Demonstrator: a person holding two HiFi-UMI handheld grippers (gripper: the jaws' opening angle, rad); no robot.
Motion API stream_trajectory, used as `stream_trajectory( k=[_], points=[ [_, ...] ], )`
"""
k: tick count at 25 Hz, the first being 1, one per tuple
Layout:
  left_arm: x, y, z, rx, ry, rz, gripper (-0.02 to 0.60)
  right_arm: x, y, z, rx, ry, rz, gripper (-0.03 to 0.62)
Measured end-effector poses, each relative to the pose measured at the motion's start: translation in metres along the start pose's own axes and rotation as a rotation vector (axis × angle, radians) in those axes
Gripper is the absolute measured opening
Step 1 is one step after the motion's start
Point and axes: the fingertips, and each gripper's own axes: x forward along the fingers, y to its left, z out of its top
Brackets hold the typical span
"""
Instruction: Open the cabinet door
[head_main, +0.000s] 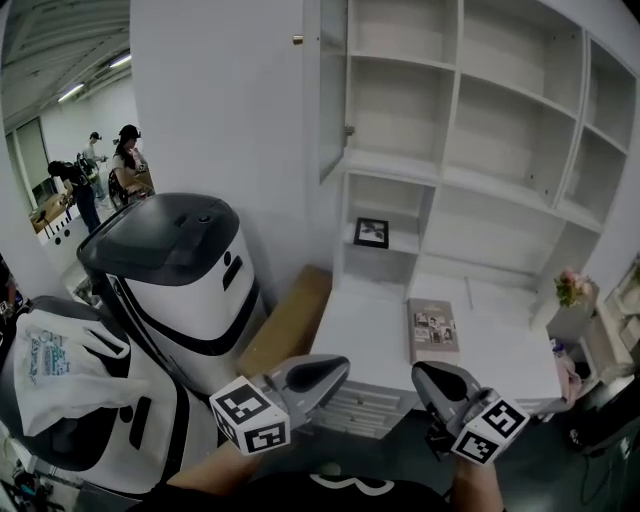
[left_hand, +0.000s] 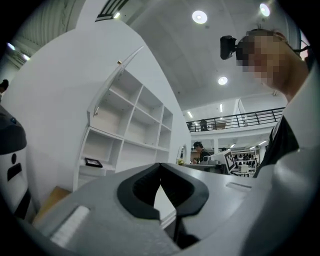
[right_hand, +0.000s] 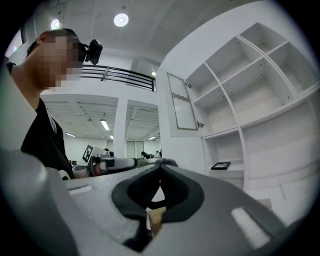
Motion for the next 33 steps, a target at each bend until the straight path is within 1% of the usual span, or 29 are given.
stream_trajectory(
  k=[3, 6, 8, 12, 14, 16, 18, 22, 26, 33],
  points=[
    [-0.006, -0.015, 0.001, -0.028, -0.005, -0.008, 0.009, -0.009, 0.013, 0.002, -0.011, -0.013, 0.013, 0.002],
    [-0.01, -0.03, 0.006, -0.014, -0.012, -0.017, 0.011, -0.012, 0.022, -0.003, -0.011, -0.031, 0.012, 0.002],
    [-0.011, -0.039, 0.004, 0.013, -0.005, -0.021, 0.011, -0.016, 0.025, -0.008, -0.009, -0.028, 0.009, 0.002],
    [-0.01, -0.049, 0.0, 0.102, 0.022, -0.017, 0.011, -0.021, 0.028, -0.007, -0.002, -0.039, 0.015, 0.002],
    [-0.009, -0.053, -0.003, 0.12, 0.03, -0.025, 0.011, -0.021, 0.028, -0.008, -0.008, -0.036, 0.011, 0.002],
    [-0.007, -0.054, -0.005, 0.084, 0.025, -0.047, 0.01, -0.021, 0.027, -0.01, -0.014, -0.03, 0.007, 0.002],
    [-0.006, -0.051, -0.005, 0.053, 0.024, -0.051, 0.011, -0.021, 0.026, -0.013, -0.008, -0.029, 0.005, 0.002],
    [-0.005, -0.042, -0.012, 0.052, 0.037, -0.033, 0.011, -0.021, 0.025, -0.022, 0.018, -0.015, 0.004, 0.002],
    [0.001, -0.042, -0.016, 0.035, 0.042, -0.05, 0.011, -0.024, 0.021, -0.027, 0.03, -0.007, -0.005, 0.002],
    [0.006, -0.042, -0.016, 0.03, 0.046, -0.07, 0.011, -0.027, 0.018, -0.029, 0.034, -0.005, -0.026, 0.002]
  ],
)
